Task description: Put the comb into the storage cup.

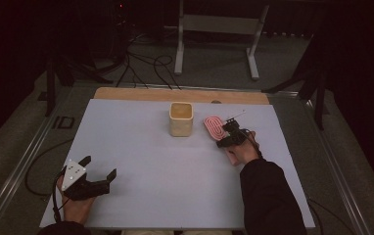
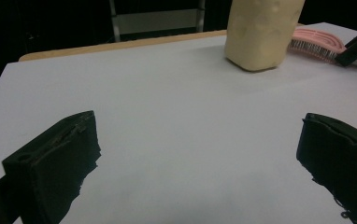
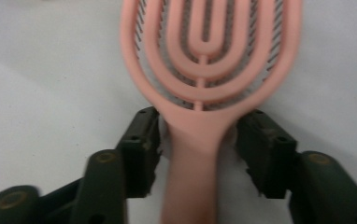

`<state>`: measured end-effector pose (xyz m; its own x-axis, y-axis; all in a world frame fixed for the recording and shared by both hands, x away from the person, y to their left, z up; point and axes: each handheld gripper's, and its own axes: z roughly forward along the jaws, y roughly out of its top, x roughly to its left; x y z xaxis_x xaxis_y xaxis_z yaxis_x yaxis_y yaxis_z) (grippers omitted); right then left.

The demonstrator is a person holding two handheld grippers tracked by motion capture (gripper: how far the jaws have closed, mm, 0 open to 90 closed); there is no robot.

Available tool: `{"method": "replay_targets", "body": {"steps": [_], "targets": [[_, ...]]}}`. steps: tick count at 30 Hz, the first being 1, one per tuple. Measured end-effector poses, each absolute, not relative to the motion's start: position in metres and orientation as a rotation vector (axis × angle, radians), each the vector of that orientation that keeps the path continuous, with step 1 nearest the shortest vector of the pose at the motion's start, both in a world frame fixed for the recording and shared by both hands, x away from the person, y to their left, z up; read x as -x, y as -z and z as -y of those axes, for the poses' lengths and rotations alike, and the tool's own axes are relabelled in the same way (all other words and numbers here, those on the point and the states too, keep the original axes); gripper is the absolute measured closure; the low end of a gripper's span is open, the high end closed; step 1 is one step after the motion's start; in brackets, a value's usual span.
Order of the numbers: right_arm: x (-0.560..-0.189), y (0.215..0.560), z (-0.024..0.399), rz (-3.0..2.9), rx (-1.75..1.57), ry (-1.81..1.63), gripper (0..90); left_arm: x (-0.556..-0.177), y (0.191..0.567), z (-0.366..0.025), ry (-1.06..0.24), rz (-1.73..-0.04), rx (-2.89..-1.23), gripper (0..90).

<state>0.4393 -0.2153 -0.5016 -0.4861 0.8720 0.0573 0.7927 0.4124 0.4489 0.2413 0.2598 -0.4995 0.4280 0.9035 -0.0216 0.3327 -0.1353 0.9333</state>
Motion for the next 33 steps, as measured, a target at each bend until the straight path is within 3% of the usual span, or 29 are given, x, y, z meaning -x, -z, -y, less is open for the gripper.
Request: {"method": "replay_targets", "body": {"steps": [19, 28, 33], "targets": [[-0.436, 0.497, 0.196, -2.552, -1.379, -0.47, 67.3, -0.241, 0.499, -0.259, -0.721, -1.085, -1.693, 0.0], [-0.437, 0.497, 0.198, -2.552, -1.402, -0.477, 67.2, -0.24, 0.499, -0.26, -0.722, -1.087, -1.693, 0.1], [-0.436, 0.498, 0.197, -2.524, -1.38, -0.451, 59.3, -0.24, 0.499, -0.26, -0.722, -1.087, -1.695, 0.0]]}}
